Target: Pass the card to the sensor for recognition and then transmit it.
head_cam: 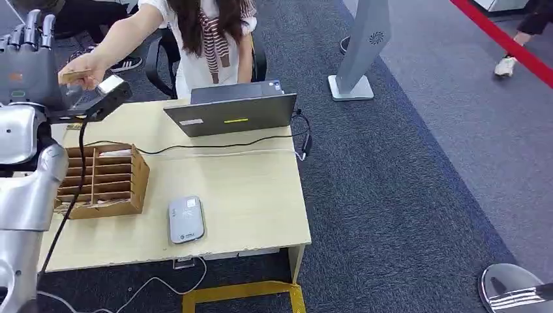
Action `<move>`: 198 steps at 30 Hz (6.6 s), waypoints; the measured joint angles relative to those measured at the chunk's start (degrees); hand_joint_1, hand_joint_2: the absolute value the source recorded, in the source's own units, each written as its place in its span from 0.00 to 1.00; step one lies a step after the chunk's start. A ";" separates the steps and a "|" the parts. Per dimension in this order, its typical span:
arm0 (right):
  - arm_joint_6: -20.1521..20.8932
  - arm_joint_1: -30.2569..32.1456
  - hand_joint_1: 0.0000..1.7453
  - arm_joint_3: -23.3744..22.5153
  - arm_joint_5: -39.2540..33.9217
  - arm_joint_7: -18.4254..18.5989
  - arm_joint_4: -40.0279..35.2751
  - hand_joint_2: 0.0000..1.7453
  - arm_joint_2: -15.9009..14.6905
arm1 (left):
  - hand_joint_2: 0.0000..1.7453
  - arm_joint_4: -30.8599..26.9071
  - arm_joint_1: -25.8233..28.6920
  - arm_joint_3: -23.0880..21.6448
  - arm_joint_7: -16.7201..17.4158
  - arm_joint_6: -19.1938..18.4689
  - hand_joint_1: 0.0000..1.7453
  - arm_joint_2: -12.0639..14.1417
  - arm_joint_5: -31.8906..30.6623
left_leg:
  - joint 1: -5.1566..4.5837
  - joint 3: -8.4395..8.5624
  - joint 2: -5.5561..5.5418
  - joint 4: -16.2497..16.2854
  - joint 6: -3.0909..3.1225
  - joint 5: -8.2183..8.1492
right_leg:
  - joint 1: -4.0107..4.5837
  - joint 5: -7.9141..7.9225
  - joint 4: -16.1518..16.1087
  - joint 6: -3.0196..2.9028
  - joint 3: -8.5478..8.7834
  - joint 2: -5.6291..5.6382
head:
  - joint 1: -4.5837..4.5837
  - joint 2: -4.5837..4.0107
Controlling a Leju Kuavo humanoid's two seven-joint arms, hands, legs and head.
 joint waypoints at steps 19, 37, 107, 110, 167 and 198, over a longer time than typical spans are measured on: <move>-1.40 0.84 0.00 -2.23 -6.23 0.28 0.00 0.00 0.00 | 1.00 -26.21 30.14 0.42 -7.58 -9.31 0.00 5.66 9.90 | 0.00 0.01 0.08 -0.03 0.05 -0.13 | -0.01 -0.10 -0.02 0.02 -0.05 0.08 | -0.02 0.00; -0.39 0.93 0.00 -2.64 -6.49 -0.31 0.00 0.00 0.00 | 1.00 -18.83 33.83 1.11 -4.54 -5.40 0.00 8.35 7.45 | -0.02 -0.01 0.06 -0.02 0.05 -0.13 | -0.02 -0.09 -0.02 0.02 -0.04 0.05 | -0.02 0.00; -0.18 0.43 0.00 0.72 -5.99 -0.31 0.00 0.00 0.00 | 1.00 1.17 31.59 10.10 -1.60 7.85 0.00 0.26 -0.35 | -0.01 -0.02 0.06 -0.02 0.05 -0.13 | -0.01 -0.09 -0.03 0.02 -0.05 0.04 | 0.00 0.00; -0.15 0.44 0.00 0.74 -5.99 -0.31 0.00 0.00 0.00 | 1.00 1.98 31.32 10.10 -1.51 7.85 0.00 0.26 -0.37 | -0.01 -0.02 0.06 -0.02 0.05 -0.13 | -0.02 -0.09 -0.03 0.02 -0.05 0.04 | -0.02 0.00; -1.40 0.61 0.00 1.66 -10.60 -0.42 0.00 0.00 0.00 | 1.00 -42.20 32.69 6.29 -6.84 -4.39 1.00 2.21 13.47 | -0.02 -0.08 0.06 0.00 0.06 -0.14 | -0.02 -0.09 -0.04 0.03 -0.11 0.04 | -0.02 0.00; 0.87 -0.71 0.00 6.43 -6.38 -0.87 0.00 0.00 0.00 | 1.00 8.15 -0.58 3.06 2.36 4.46 1.00 2.16 -2.71 | -0.02 -0.11 0.07 0.00 -0.01 0.09 | -0.02 0.14 0.00 -0.02 -0.16 0.11 | 0.04 0.00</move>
